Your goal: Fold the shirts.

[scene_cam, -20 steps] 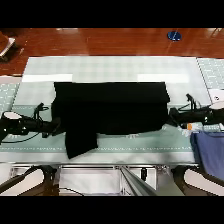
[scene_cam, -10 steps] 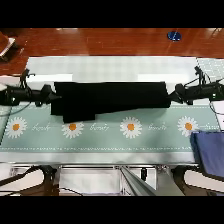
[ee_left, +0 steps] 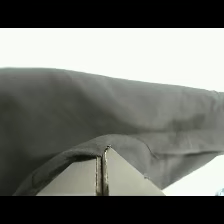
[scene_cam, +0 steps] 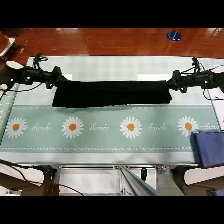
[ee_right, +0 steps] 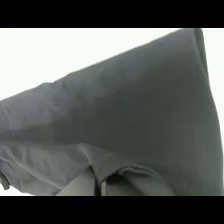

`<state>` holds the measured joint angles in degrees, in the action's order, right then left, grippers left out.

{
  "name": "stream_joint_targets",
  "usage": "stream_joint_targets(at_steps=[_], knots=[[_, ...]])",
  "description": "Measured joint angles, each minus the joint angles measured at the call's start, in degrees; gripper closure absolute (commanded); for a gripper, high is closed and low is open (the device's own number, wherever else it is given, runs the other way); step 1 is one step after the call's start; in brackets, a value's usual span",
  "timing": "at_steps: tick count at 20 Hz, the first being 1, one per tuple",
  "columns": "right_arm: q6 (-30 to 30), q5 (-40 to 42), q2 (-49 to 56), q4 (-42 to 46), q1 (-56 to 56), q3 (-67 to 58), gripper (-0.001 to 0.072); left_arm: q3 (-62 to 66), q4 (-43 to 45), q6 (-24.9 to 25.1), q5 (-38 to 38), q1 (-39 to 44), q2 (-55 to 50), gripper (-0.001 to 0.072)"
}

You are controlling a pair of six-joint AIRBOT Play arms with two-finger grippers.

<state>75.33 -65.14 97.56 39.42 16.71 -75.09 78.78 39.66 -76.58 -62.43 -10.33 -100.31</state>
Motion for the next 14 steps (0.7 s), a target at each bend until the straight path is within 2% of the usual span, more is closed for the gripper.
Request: stream_joint_targets(at_steps=[1, 2, 3, 5, 10, 12, 14], knots=[[0.07, 0.39, 1.42, -0.76, -0.02, -0.9, 0.0503, 0.76, -0.02, -0.17, 0.24, 0.22, -1.22, 0.0636], [0.11, 0.76, 2.43, -1.55, -0.02, -1.53, 0.031, 1.4, -0.22, -0.22, 0.68, 0.39, -2.29, 0.0432], [0.07, 1.38, 3.17, -2.12, 0.0, -2.1, 0.0297, 1.9, -0.22, -0.42, 1.03, 0.48, -3.1, 0.0205], [-0.37, 1.7, 4.07, -2.8, 0.63, -3.69, 0.0297, 3.67, -0.15, -0.59, -0.7, 0.02, -3.98, 0.02], [0.09, -3.78, 3.06, 2.19, 7.06, -8.31, 0.0297, 8.33, 7.85, -1.77, -12.98, -6.64, -1.95, 0.02], [1.66, -6.64, 2.36, 7.63, 9.51, -8.39, 0.0297, 5.9, 10.56, -1.66, -14.32, -9.7, 2.19, 0.02], [3.04, -8.15, 2.01, 11.91, 10.51, -6.49, 0.0297, -0.52, 12.13, -1.25, -10.71, -11.54, 8.31, 0.02]])
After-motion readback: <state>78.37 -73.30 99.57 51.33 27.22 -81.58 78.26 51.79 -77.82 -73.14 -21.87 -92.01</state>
